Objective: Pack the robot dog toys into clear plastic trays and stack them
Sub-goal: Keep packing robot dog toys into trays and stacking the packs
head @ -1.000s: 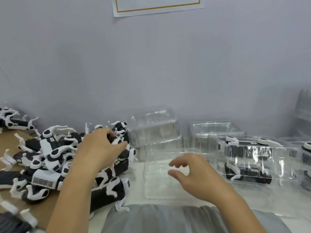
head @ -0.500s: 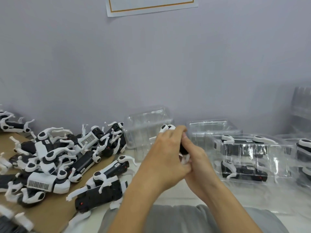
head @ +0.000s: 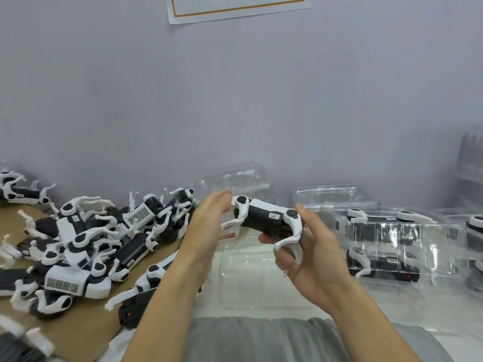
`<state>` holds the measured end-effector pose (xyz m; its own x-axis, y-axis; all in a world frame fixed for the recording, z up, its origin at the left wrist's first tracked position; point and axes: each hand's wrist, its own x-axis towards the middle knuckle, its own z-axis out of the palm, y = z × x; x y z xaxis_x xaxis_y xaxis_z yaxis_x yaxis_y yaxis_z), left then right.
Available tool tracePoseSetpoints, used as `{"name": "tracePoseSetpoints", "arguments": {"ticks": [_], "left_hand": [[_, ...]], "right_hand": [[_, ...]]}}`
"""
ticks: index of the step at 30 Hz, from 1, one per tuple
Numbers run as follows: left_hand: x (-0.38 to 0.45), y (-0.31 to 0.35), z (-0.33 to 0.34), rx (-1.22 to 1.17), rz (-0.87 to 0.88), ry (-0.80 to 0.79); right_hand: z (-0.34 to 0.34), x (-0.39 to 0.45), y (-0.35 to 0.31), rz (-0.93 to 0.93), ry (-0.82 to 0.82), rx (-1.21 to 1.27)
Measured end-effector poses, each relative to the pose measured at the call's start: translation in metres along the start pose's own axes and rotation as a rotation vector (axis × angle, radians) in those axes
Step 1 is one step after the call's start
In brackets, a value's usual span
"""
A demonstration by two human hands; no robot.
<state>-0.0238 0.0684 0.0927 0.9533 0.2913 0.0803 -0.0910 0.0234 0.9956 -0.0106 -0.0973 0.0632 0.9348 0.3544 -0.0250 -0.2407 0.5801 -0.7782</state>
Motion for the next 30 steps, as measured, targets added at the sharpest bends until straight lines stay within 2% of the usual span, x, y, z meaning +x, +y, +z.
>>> {"name": "tracePoseSetpoints", "arguments": {"ticks": [3, 6, 8, 11, 14, 18, 20, 23, 24, 26, 28, 30], "left_hand": [[-0.001, -0.001, -0.003, -0.245, -0.124, -0.121], [0.003, -0.004, -0.011, -0.21, -0.088, -0.153], [0.006, -0.006, -0.015, -0.18, -0.044, -0.116], [0.011, -0.008, -0.019, -0.086, 0.04, 0.014], [0.012, -0.011, -0.017, -0.006, 0.118, 0.071], [0.011, -0.015, -0.006, 0.07, 0.206, -0.011], [0.01, -0.016, -0.004, 0.068, 0.206, -0.059], [0.01, -0.02, -0.003, 0.0, 0.141, -0.091], [0.012, -0.024, -0.003, 0.054, 0.149, -0.047], [0.016, -0.034, -0.003, 0.323, 0.222, 0.059], [0.017, -0.046, -0.002, 0.56, 0.249, 0.069], [0.019, -0.058, 0.0, 0.609, 0.21, 0.045]], "right_hand": [[-0.002, -0.002, -0.001, 0.027, -0.035, 0.025], [-0.002, -0.002, -0.002, 0.044, -0.047, 0.001], [-0.002, 0.001, -0.001, 0.043, -0.008, -0.042], [-0.005, 0.006, 0.002, -0.105, 0.102, -0.319], [-0.004, 0.004, 0.002, -0.314, 0.113, -0.639], [-0.001, 0.004, 0.007, -0.538, 0.073, -1.055], [-0.001, 0.006, 0.009, -0.619, 0.115, -1.152], [-0.007, 0.013, 0.008, -0.645, 0.198, -1.222], [-0.008, 0.015, 0.008, -0.656, 0.216, -1.228], [-0.009, 0.019, 0.007, -0.693, 0.245, -1.239], [-0.01, 0.022, 0.006, -0.715, 0.271, -1.288], [-0.009, 0.026, 0.004, -0.717, 0.283, -1.358]]}}
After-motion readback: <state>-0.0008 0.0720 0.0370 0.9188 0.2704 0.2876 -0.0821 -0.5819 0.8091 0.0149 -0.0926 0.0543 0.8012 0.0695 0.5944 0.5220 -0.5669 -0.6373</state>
